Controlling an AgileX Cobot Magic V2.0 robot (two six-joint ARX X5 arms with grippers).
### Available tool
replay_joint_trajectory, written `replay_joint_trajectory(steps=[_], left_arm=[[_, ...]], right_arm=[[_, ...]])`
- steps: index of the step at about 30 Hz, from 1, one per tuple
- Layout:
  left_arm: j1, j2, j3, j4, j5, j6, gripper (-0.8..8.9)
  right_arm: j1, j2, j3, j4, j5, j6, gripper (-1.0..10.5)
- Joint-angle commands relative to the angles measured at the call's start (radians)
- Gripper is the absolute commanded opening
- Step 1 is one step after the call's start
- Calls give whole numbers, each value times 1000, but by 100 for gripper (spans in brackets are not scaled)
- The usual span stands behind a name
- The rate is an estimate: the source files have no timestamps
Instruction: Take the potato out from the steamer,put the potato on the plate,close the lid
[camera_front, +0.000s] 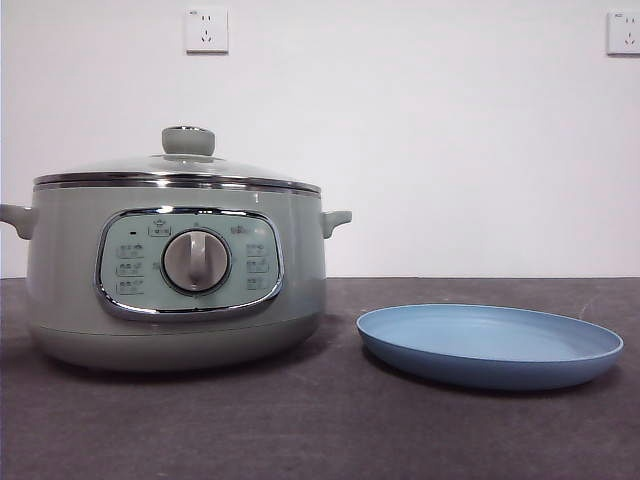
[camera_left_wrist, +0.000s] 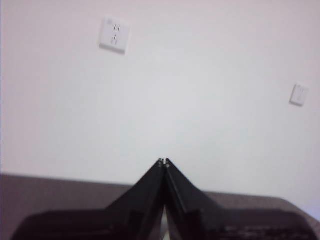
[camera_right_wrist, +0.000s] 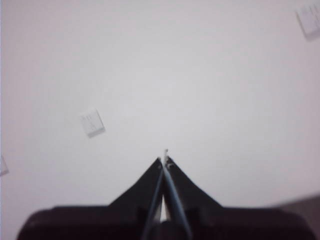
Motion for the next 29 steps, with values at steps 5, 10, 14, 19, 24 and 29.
replay_joint_trajectory(steps=[5,10,14,19,24,29], left_arm=[[3,260,291,-41,102,65,-6],[3,479,536,-198,281,110,-6],[2,634,711,-375,433,158,-5],[0,784,862,-564,521,220,-3],[-6,839,889,-603,512,226,262],[-23,860,889,-610,454,229,436]], right_arm=[[1,263,370,-93,-199,-160,-10],[4,467,616,-241,-405,-270,-10],[24,616,776,-380,-522,-364,-10],[82,801,959,-685,-567,-559,3],[137,928,1038,-895,-530,-648,338],[183,974,1038,-936,-386,-649,566]])
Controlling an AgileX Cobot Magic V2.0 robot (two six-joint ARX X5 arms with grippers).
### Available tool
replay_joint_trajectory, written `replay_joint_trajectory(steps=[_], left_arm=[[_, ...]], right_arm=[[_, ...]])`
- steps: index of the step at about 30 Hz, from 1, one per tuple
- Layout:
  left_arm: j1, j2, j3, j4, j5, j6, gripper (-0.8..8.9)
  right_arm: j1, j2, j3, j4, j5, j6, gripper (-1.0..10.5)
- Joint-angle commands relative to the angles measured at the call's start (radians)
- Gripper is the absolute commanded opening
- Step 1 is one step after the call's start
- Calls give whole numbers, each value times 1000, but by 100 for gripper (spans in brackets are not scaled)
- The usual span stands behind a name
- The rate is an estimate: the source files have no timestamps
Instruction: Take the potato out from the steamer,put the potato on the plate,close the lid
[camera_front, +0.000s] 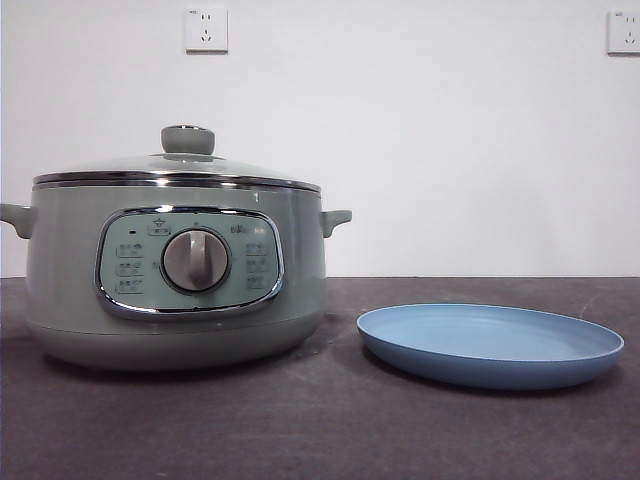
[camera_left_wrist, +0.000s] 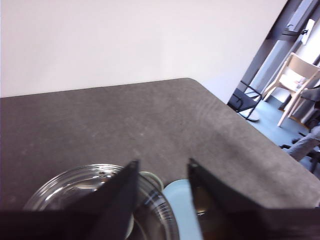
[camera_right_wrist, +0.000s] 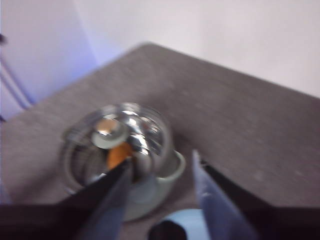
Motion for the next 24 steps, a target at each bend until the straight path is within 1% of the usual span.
replay_joint_trajectory(steps=[1,6,8,12,16,19,24], left_arm=[[-17,12,4,-2,-38,23,436],[-76,53,4,-6,-121,36,436],[-112,77,4,-11,-178,39,436],[-183,145,4,-27,-307,77,436],[-240,230,4,-42,-399,107,435],[-270,295,4,-46,-439,117,435],[-298,396,4,-55,-468,117,435]], right_arm=[[27,5,9,2,53,-21,566],[58,5,10,14,51,-21,565],[64,4,10,13,52,-21,565],[74,4,10,12,52,-17,564],[77,4,10,11,52,-16,564],[77,4,10,3,52,-16,564],[77,4,10,2,52,-16,563]])
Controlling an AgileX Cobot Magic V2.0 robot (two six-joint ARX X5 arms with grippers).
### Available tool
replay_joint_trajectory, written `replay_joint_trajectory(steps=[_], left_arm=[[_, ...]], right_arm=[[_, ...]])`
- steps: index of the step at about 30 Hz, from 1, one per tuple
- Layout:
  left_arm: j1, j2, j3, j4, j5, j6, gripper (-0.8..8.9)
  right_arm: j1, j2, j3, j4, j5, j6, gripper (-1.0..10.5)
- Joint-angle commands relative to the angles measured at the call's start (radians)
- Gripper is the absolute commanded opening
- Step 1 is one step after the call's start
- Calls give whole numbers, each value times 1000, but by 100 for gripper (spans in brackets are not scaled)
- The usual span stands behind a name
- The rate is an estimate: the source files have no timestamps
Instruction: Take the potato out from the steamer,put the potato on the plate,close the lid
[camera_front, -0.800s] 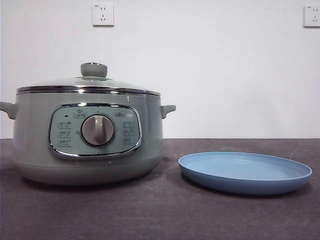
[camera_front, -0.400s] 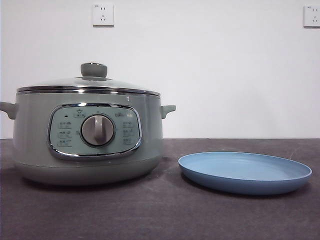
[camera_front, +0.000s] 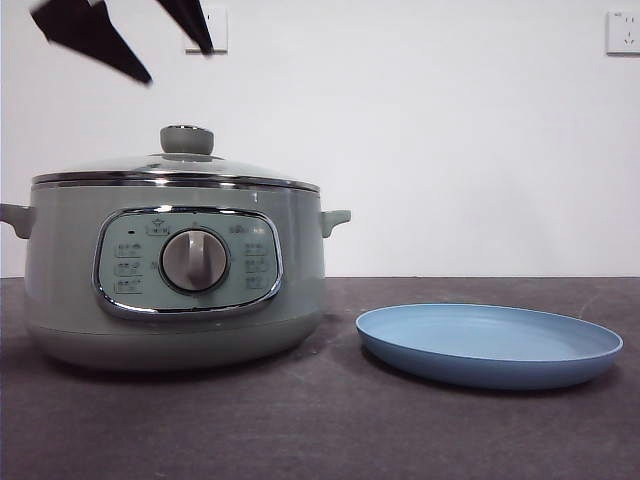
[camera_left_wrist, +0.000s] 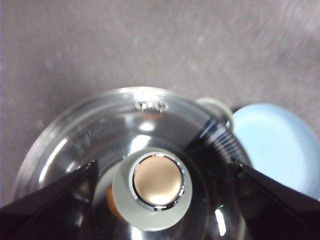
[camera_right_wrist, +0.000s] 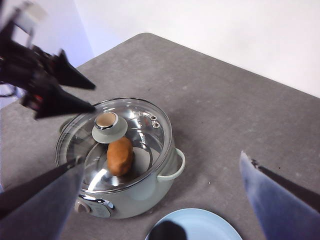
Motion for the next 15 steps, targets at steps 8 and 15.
replay_joint_trajectory(steps=[8,15], left_arm=[[-30,138,2,-42,-48,29,435],[-35,149,2,-41,-60,39,343]], right_arm=[[2,-3,4,2,0,3,563],[2,-3,4,-3,0,5,563]])
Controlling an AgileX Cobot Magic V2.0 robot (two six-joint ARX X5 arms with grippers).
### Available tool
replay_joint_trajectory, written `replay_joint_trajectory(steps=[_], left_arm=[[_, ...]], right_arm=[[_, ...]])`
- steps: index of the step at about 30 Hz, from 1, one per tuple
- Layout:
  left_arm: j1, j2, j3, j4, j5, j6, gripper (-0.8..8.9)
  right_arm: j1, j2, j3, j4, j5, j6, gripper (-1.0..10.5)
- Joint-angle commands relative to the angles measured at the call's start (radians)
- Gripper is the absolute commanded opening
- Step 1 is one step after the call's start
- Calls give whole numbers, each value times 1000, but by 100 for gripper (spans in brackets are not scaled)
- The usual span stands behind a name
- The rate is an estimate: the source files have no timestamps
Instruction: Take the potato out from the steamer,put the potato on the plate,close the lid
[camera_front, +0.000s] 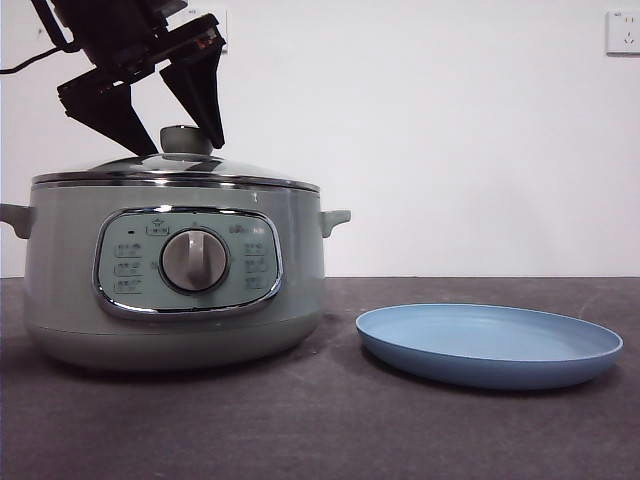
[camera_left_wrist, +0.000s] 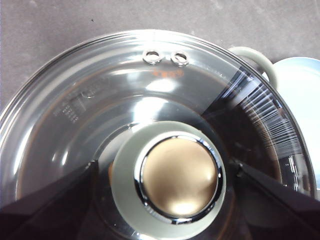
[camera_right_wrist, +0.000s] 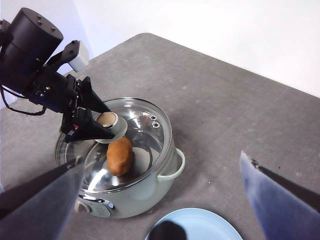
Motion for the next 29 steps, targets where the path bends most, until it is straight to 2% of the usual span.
replay_joint_trajectory(steps=[1,3,4,16,22,26,29], left_arm=[[-7,8,2,-4,0,14,244],[-7,8,2,-13,0,19,29],[-7,8,2,-17,0,21,-18],[-8,8,2,-13,0,22,-7],[-6,3,59,-16,-1,38,-6],[-3,3,182,-58,-1,46,-6],[1,3,317,-118,-8,82,-6]], right_arm=[[2,-3,4,-1,0,4,563],[2,-3,4,-3,0,4,563],[2,-3,4,-6,0,4,562],[1,-3,4,-23,-5,6,563],[1,-3,4,-19,-12,32,563],[3,-2,4,25,-12,101,563],[12,-2,5,70,-11,159,563]])
